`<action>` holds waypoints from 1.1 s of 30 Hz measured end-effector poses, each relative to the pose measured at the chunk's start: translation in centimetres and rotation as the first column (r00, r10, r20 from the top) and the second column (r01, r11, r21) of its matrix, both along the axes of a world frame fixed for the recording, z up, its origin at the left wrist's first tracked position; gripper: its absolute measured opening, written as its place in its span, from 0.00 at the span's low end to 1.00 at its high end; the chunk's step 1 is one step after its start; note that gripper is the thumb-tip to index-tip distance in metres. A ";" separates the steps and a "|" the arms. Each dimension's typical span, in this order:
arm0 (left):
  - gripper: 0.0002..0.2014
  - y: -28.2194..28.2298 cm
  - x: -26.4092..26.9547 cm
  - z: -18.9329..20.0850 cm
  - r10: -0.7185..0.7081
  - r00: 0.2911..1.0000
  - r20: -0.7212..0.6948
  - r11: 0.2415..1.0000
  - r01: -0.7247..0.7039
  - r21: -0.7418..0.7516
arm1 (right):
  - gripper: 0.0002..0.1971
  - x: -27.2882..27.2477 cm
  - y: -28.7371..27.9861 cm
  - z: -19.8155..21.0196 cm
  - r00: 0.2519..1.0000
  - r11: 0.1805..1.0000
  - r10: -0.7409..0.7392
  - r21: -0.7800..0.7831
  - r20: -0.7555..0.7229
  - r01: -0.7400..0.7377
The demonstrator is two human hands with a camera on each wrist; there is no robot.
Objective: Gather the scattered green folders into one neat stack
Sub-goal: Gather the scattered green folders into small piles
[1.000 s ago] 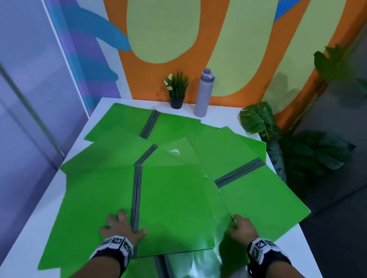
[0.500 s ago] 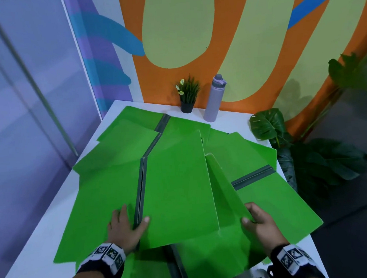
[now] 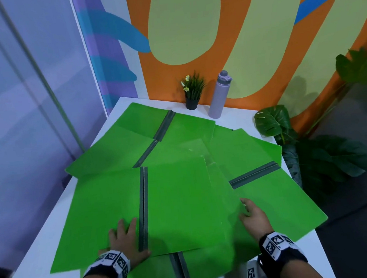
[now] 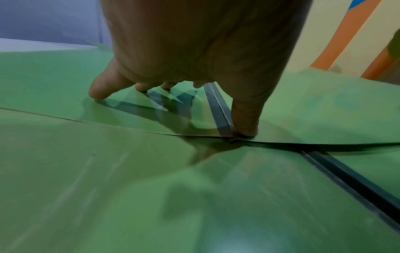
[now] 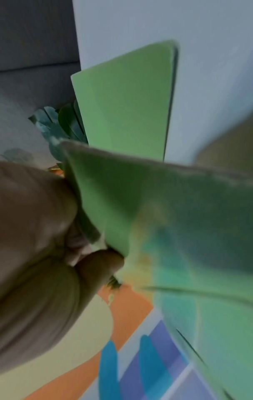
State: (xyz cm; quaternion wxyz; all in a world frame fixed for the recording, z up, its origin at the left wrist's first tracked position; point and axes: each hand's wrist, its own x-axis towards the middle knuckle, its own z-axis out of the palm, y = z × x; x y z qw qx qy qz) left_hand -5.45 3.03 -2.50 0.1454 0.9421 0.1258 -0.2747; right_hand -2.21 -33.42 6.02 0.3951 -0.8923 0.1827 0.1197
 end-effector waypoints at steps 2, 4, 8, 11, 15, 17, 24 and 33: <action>0.60 -0.2 -0.4 0.4 -0.031 0.999 -0.024 0.999 0.031 0.008 | 0.31 -0.1 0.5 -0.9 0.997 0.956 0.073 -0.284 0.000 -0.070; 0.59 -0.2 -0.6 0.5 -0.041 0.998 -0.038 0.999 0.041 -0.007 | 0.28 -0.1 1.3 -2.2 0.986 0.907 0.157 -0.389 -0.051 -0.165; 0.58 -0.5 -1.2 0.8 -0.088 0.995 -0.049 0.996 0.086 -0.030 | 0.23 -0.7 3.5 -4.1 0.952 0.971 0.181 -0.109 -0.246 -0.213; 0.56 -1.0 -1.7 1.1 -0.134 0.989 -0.062 0.990 0.131 -0.045 | 0.23 -0.9 4.4 -4.7 0.942 0.993 0.120 0.016 -0.313 -0.121; 0.55 -1.2 -1.9 1.6 -0.118 0.992 -0.048 0.988 0.112 -0.108 | 0.23 -0.5 4.6 -3.6 0.978 0.997 0.028 0.071 -0.206 -0.013; 0.55 -1.3 -1.5 2.6 -0.059 0.998 -0.003 0.987 0.058 -0.152 | 0.23 -0.1 4.3 -2.4 0.997 0.978 -0.047 0.199 -0.063 0.058; 0.56 -2.1 2.7 12.7 0.228 0.940 0.254 0.863 -0.074 -0.499 | 0.16 2.4 3.4 4.3 0.944 0.792 -0.274 0.599 0.181 0.115; 0.16 -2.1 4.5 16.6 0.527 0.814 0.244 0.611 -0.163 -0.775 | 0.07 2.5 4.0 4.4 0.970 0.929 0.015 0.357 0.241 -0.103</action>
